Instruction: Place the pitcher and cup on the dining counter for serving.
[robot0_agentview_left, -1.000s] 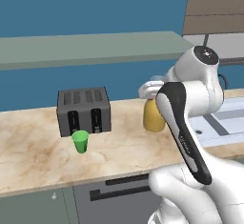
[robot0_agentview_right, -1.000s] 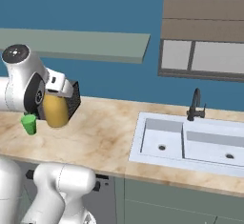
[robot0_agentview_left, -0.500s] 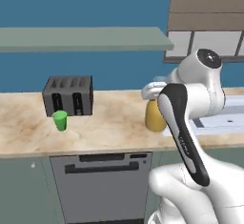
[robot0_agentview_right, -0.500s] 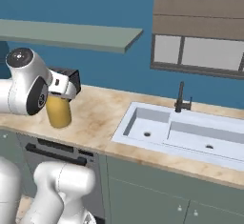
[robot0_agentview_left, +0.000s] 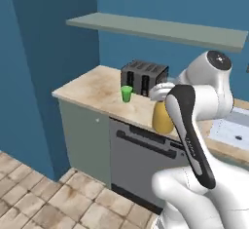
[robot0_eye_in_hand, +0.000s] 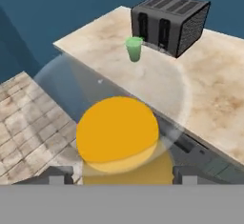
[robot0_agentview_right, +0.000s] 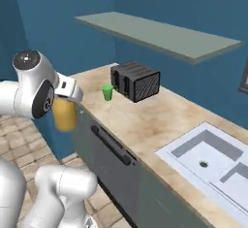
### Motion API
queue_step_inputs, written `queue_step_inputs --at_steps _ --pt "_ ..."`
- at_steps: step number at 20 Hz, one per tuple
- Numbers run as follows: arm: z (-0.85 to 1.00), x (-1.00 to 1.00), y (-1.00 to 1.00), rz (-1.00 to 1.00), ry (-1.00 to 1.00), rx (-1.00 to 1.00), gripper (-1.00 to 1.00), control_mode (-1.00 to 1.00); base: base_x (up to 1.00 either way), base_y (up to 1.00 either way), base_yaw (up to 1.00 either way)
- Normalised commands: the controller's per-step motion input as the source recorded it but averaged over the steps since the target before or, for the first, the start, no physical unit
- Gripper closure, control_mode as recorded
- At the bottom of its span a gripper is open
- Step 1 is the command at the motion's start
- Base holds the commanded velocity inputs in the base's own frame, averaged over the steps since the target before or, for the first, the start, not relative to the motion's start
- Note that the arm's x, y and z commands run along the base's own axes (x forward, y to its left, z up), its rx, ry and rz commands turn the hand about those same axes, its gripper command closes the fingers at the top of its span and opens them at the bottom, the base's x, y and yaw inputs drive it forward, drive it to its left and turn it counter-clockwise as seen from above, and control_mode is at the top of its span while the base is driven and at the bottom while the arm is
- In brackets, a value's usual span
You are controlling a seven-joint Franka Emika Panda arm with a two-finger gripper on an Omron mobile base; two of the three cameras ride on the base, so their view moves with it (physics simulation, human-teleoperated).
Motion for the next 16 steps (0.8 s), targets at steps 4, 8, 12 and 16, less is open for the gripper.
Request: queue_step_inputs --at_steps 4,8,12,16 --pt "0.00 0.00 0.00 0.00 0.00 0.00 1.00 1.00 -0.10 -0.09 1.00" --pt "0.00 0.00 0.00 0.00 0.00 0.00 1.00 1.00 0.00 0.00 1.00" --pt "0.00 0.00 0.00 0.00 0.00 0.00 1.00 1.00 0.00 0.07 0.98" --pt "0.00 0.00 0.00 0.00 0.00 0.00 1.00 1.00 0.08 0.23 0.90"
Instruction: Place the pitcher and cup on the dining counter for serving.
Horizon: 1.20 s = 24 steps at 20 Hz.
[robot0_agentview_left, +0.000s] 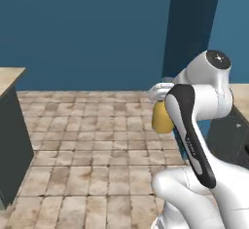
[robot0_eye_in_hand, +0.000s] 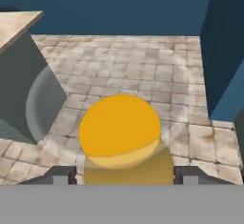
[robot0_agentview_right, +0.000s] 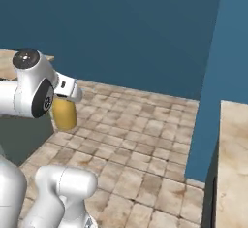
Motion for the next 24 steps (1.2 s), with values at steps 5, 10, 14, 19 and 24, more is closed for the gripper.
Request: queue_step_inputs --at_steps 5,10,14,19,24 --pt "0.00 0.00 0.00 0.00 0.00 0.00 1.00 1.00 0.26 0.37 0.81" --pt "0.00 0.00 0.00 0.00 0.00 0.00 1.00 1.00 0.64 0.42 0.68" --pt "0.00 0.00 0.00 0.00 0.00 0.00 1.00 1.00 0.98 0.19 0.53" --pt "0.00 0.00 0.00 0.00 0.00 0.00 1.00 1.00 1.00 -0.39 0.37" --pt "0.00 0.00 0.00 0.00 0.00 0.00 1.00 1.00 1.00 -0.85 0.40"
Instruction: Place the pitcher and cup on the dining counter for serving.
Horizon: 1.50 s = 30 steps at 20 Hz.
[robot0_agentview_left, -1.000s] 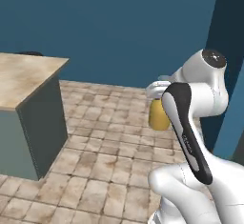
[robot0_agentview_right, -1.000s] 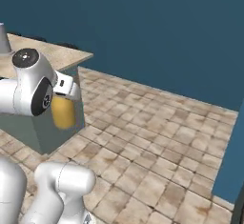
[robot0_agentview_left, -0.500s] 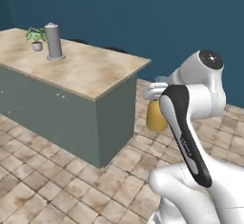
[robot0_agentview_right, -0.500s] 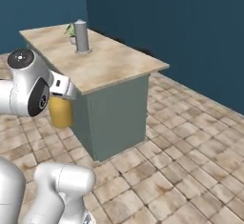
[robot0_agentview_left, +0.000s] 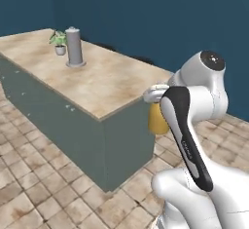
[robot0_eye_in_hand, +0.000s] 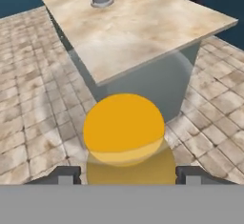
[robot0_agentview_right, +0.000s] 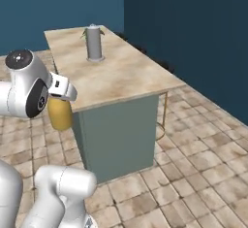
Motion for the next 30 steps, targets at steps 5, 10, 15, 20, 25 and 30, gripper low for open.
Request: queue_step_inputs --at_steps 5,10,15,20,25,30 --pt "0.00 0.00 0.00 0.00 0.00 0.00 1.00 1.00 1.00 -0.88 0.41" --pt "0.00 0.00 0.00 0.00 0.00 0.00 1.00 1.00 1.00 -0.90 0.42" --pt "0.00 0.00 0.00 0.00 0.00 0.00 1.00 1.00 1.00 -0.88 0.42" --pt "0.00 0.00 0.00 0.00 0.00 0.00 1.00 1.00 0.95 -0.49 0.32" --pt "0.00 0.45 -0.10 0.10 0.00 0.00 1.00 -1.00 0.36 -0.10 0.11" --pt "-0.13 0.78 0.00 0.02 0.00 0.00 1.00 -1.00 0.00 0.00 0.00"
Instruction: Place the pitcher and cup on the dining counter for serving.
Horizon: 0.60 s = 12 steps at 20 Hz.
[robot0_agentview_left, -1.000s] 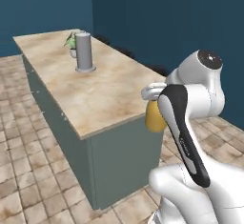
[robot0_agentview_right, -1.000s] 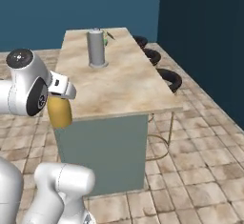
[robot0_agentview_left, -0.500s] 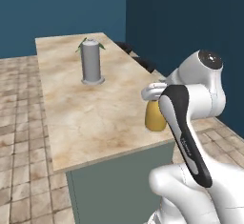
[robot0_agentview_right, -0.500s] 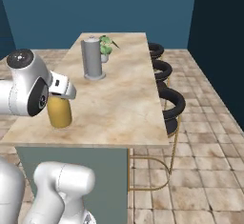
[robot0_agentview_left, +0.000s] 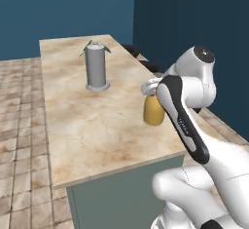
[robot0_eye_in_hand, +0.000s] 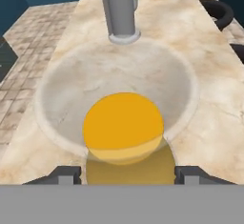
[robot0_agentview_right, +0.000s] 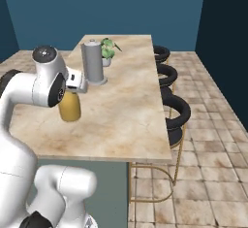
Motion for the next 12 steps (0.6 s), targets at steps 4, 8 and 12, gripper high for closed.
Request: queue_step_inputs --at_steps 4,8,12 --pt "-0.28 0.83 0.00 0.00 0.00 0.00 1.00 -1.00 0.00 0.00 0.00" --pt "-0.29 0.79 0.02 0.00 0.00 0.00 1.00 -1.00 0.00 0.00 0.00" --pt "-0.33 0.82 0.07 0.00 0.00 0.00 1.00 -1.00 0.00 0.00 0.00"
